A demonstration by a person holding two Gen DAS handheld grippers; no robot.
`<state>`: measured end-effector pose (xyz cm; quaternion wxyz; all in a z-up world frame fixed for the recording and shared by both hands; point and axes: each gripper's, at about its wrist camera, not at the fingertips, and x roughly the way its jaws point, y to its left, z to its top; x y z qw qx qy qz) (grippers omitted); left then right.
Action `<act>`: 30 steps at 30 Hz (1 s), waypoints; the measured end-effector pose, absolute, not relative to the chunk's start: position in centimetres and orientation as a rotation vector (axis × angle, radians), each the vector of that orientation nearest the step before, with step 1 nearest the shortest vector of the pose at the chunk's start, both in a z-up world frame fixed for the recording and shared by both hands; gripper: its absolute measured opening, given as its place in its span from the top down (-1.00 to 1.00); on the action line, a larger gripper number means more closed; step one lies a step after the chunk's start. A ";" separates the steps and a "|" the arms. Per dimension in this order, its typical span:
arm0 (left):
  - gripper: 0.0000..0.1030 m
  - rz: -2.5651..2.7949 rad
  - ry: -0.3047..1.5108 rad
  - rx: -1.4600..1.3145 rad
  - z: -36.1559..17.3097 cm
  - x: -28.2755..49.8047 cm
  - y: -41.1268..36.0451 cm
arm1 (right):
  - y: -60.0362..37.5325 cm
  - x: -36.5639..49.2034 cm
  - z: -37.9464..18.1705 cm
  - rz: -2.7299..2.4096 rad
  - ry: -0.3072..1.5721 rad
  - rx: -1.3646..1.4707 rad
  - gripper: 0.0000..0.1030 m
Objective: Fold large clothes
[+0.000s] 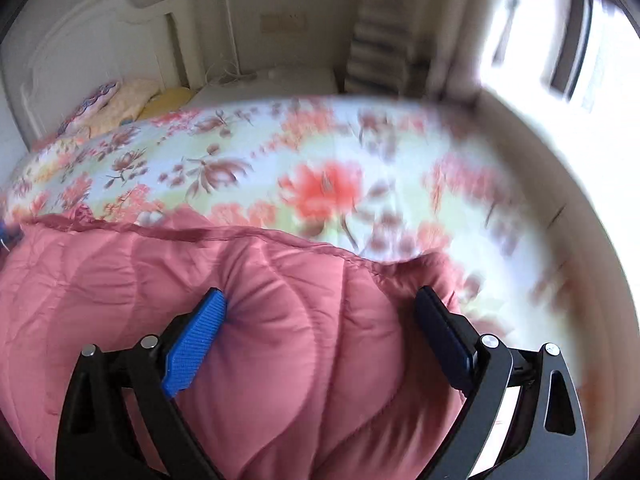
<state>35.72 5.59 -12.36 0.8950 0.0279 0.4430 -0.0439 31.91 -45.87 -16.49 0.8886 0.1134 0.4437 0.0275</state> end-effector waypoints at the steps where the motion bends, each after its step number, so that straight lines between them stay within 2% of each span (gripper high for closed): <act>1: -0.96 -0.088 0.905 0.051 -12.1 35.7 5.7 | -46.4 32.0 -16.6 0.066 0.917 0.274 -0.78; 11: -0.96 -0.149 0.936 -0.121 -12.9 36.4 8.0 | -46.9 32.1 -17.1 0.096 0.903 0.330 -0.79; 16: -0.96 -0.142 0.938 -0.103 -12.9 36.4 7.6 | -47.0 32.0 -17.0 0.096 0.907 0.328 -0.80; 21: -0.95 -0.029 0.818 -0.052 -9.3 33.4 7.0 | -45.1 30.6 -14.4 0.023 0.885 0.200 -0.81; 25: -0.95 -0.151 0.690 -0.011 -5.6 27.7 3.1 | -41.2 26.6 -10.5 0.141 0.773 0.146 -0.83; 27: -0.96 -0.220 0.677 0.062 -5.7 26.1 0.3 | -37.8 24.6 -9.8 0.258 0.753 0.103 -0.88; 30: -0.96 -0.286 0.706 0.233 -8.5 24.7 -4.5 | -34.0 23.4 -11.0 0.367 0.785 0.027 -0.88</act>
